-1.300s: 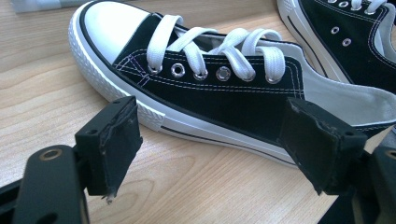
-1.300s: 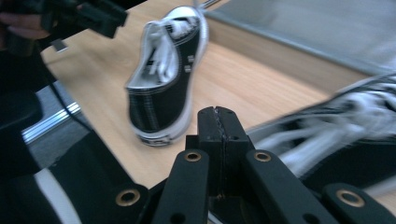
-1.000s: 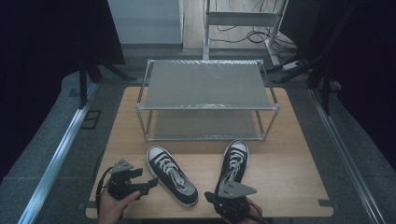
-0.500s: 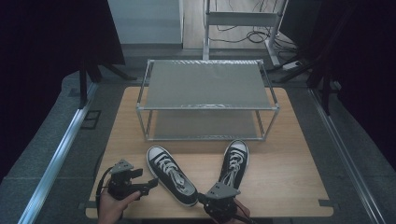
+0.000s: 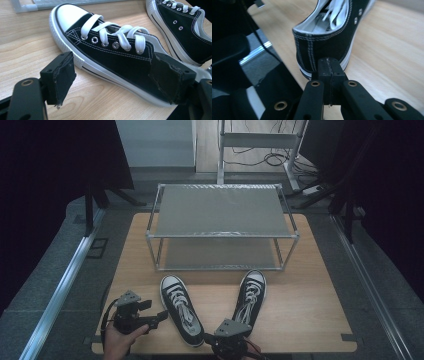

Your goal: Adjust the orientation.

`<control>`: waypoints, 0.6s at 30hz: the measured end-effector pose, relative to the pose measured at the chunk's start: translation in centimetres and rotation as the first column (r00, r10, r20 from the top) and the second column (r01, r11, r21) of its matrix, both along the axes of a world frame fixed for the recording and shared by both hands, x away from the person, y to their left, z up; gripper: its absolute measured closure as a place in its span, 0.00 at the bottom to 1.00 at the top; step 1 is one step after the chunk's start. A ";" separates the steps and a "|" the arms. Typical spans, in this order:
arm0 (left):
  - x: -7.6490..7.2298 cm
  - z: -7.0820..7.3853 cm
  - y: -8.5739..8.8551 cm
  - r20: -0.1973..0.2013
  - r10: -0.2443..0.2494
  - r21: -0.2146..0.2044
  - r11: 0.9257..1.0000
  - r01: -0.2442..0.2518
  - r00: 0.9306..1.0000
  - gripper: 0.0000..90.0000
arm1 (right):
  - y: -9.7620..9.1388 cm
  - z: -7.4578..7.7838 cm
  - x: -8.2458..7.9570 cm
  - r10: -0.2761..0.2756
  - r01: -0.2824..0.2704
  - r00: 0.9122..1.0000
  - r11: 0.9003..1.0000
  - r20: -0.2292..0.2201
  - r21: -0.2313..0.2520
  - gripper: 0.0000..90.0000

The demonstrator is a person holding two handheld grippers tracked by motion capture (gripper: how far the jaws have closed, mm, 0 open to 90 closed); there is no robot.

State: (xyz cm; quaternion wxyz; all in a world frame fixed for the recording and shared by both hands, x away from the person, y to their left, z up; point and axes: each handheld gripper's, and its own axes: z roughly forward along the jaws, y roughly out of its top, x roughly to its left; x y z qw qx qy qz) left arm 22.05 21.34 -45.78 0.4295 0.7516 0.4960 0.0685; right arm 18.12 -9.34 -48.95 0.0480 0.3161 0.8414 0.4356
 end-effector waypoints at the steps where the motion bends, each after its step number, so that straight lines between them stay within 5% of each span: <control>1: 0.0 0.0 0.1 0.002 0.000 0.002 1.000 0.000 1.000 0.23 | 0.2 -0.2 0.0 0.012 -0.012 1.000 1.000 -0.008 0.007 1.00; 18: 0.0 0.1 0.5 -0.004 0.006 -0.008 1.000 -0.006 1.000 0.22 | 4.1 -2.0 0.1 0.138 -0.131 0.988 0.987 -0.068 0.094 0.99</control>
